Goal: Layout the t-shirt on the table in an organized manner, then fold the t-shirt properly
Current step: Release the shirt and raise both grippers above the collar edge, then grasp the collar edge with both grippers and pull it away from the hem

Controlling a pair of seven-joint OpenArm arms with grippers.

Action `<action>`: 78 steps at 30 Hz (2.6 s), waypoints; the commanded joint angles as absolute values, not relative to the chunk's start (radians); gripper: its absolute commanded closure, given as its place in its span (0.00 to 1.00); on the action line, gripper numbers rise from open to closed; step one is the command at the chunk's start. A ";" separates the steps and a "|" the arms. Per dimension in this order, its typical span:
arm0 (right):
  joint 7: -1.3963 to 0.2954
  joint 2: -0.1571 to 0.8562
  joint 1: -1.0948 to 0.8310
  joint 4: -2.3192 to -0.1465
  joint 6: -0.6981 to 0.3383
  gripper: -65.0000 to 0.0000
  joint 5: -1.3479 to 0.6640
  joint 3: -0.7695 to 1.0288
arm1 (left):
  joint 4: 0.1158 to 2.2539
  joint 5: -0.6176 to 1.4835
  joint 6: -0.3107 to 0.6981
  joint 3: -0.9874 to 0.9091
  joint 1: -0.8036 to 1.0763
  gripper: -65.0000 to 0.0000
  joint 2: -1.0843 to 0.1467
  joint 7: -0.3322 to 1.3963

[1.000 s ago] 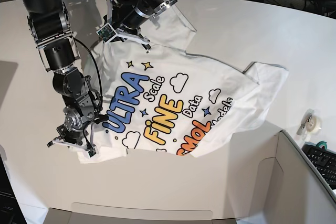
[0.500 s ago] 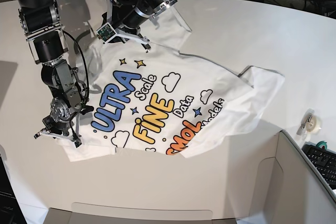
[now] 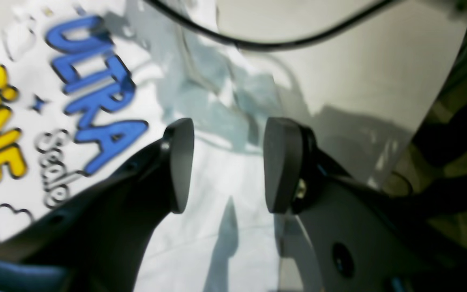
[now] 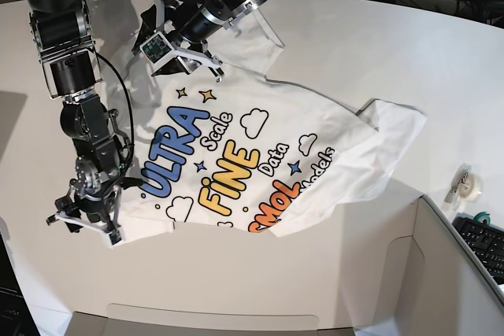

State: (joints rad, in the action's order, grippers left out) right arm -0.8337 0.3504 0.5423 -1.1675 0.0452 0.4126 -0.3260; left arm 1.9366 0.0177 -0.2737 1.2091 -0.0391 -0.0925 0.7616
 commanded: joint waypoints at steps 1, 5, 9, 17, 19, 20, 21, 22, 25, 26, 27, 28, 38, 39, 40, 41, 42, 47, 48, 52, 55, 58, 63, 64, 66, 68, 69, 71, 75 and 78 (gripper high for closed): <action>-0.825 0.369 0.559 -1.224 0.064 0.56 0.432 -0.269 | 1.962 -0.002 -0.280 1.198 -0.041 0.57 -0.087 0.746; -0.883 0.305 0.417 -1.461 -0.047 0.56 0.406 -0.143 | 2.009 -0.119 -0.280 1.133 -0.027 0.59 -0.145 0.766; -0.975 0.174 0.262 -1.684 -0.154 0.56 0.404 -0.093 | 2.032 -0.246 -0.280 1.053 0.013 0.66 -0.202 0.774; -1.010 -0.024 -0.015 -1.988 -0.225 0.86 0.403 -0.104 | 2.029 -0.423 -0.274 0.842 0.079 0.88 -0.231 0.773; -1.010 -0.068 -0.079 -2.011 -0.231 1.00 0.401 -0.104 | 2.028 -0.427 -0.274 0.739 0.102 0.88 -0.251 0.768; -1.010 -0.087 -0.108 -2.011 -0.232 1.00 0.401 -0.105 | 2.026 -0.421 -0.275 0.684 0.110 0.88 -0.265 0.763; -1.010 -0.101 -0.137 -2.011 -0.232 1.00 0.401 -0.114 | 2.022 -0.420 -0.277 0.628 0.111 0.88 -0.275 0.762; -1.010 -0.105 -0.160 -2.011 -0.232 1.00 0.401 -0.133 | 2.014 -0.420 -0.277 0.588 0.111 0.88 -0.282 0.762; -1.009 -0.111 -0.220 -2.012 -0.231 1.00 0.400 -0.197 | 1.974 -0.420 -0.277 0.452 0.110 0.95 -0.285 0.766; -1.007 -0.114 -0.237 -2.012 -0.229 1.00 0.400 -0.216 | 1.951 -0.420 -0.274 0.406 0.110 0.99 -0.285 0.768; -1.006 -0.120 -0.249 -2.012 -0.229 1.00 0.400 -0.234 | 1.929 -0.420 -0.274 0.375 0.108 1.00 -0.285 0.768; -1.006 -0.128 -0.262 -2.012 -0.226 1.00 0.400 -0.251 | 1.906 -0.420 -0.274 0.354 0.108 1.00 -0.285 0.765; -1.009 -0.157 -0.357 -2.012 -0.225 1.00 0.400 -0.265 | 1.613 -0.288 -0.277 0.206 0.097 1.00 -0.337 0.627; -1.009 -0.157 -0.369 -2.012 -0.225 1.00 0.400 -0.268 | 1.580 -0.257 -0.277 0.194 0.073 1.00 -0.349 0.610; -1.007 -0.157 -0.383 -2.012 -0.225 1.00 0.400 -0.269 | 1.549 -0.232 -0.277 0.188 0.048 1.00 -0.372 0.601; -1.007 -0.157 -0.397 -2.012 -0.225 1.00 0.400 -0.268 | 1.517 -0.205 -0.277 0.186 0.028 1.00 -0.387 0.595; -1.007 -0.156 -0.404 -2.012 -0.225 1.00 0.400 -0.266 | 1.492 -0.183 -0.277 0.182 0.013 1.00 -0.398 0.593; -1.010 -0.113 -0.420 -2.008 -0.225 1.00 0.401 -0.263 | 1.425 -0.139 -0.274 0.182 -0.042 1.00 -0.432 0.590; -1.010 -0.099 -0.420 -2.003 -0.223 1.00 0.401 -0.263 | 1.425 -0.139 -0.274 0.182 -0.041 1.00 -0.433 0.590; -1.012 -0.061 -0.417 -1.991 -0.223 1.00 0.401 -0.196 | 1.431 -0.145 -0.274 0.182 -0.033 1.00 -0.433 0.595; -1.012 -0.028 -0.415 -1.989 -0.225 1.00 0.401 -0.131 | 1.457 -0.142 -0.277 0.179 0.007 1.00 -0.433 0.590; -1.012 0.002 -0.415 -1.989 -0.225 1.00 0.401 -0.107 | 1.550 -0.139 -0.277 0.140 0.044 1.00 -0.430 0.598; -1.012 0.028 -0.414 -1.989 -0.225 1.00 0.406 -0.084 | 1.736 -0.139 -0.275 0.107 0.117 1.00 -0.420 0.601; -1.012 0.039 -0.415 -1.989 -0.225 1.00 0.406 -0.070 | 1.761 -0.139 -0.275 0.107 0.134 1.00 -0.420 0.605; -1.012 0.071 -0.415 -1.989 -0.225 1.00 0.406 -0.048 | 1.793 -0.139 -0.275 0.111 0.151 1.00 -0.420 0.641; -1.012 0.110 -0.415 -1.989 -0.225 1.00 0.404 -0.022 | 1.805 -0.139 -0.275 0.113 0.160 1.00 -0.412 0.665; -1.012 0.128 -0.415 -1.989 -0.226 1.00 0.403 0.001 | 1.807 -0.139 -0.274 0.113 0.166 1.00 -0.407 0.665; -1.012 0.159 -0.415 -1.989 -0.228 1.00 0.401 0.031 | 1.807 -0.139 -0.274 0.113 0.180 1.00 -0.407 0.664; -1.012 0.209 -0.415 -1.989 -0.229 1.00 0.401 0.084 | 1.807 -0.139 -0.274 0.113 0.200 1.00 -0.407 0.662; -1.012 0.242 -0.415 -1.989 -0.231 1.00 0.401 0.119 | 1.807 -0.139 -0.274 0.113 0.200 1.00 -0.407 0.662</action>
State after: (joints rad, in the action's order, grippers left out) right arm -1.0206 0.2306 -0.4183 -1.9739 -0.2337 0.3897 0.1116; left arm 1.7882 -0.1223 -0.2619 0.1177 0.2108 -0.3943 0.6838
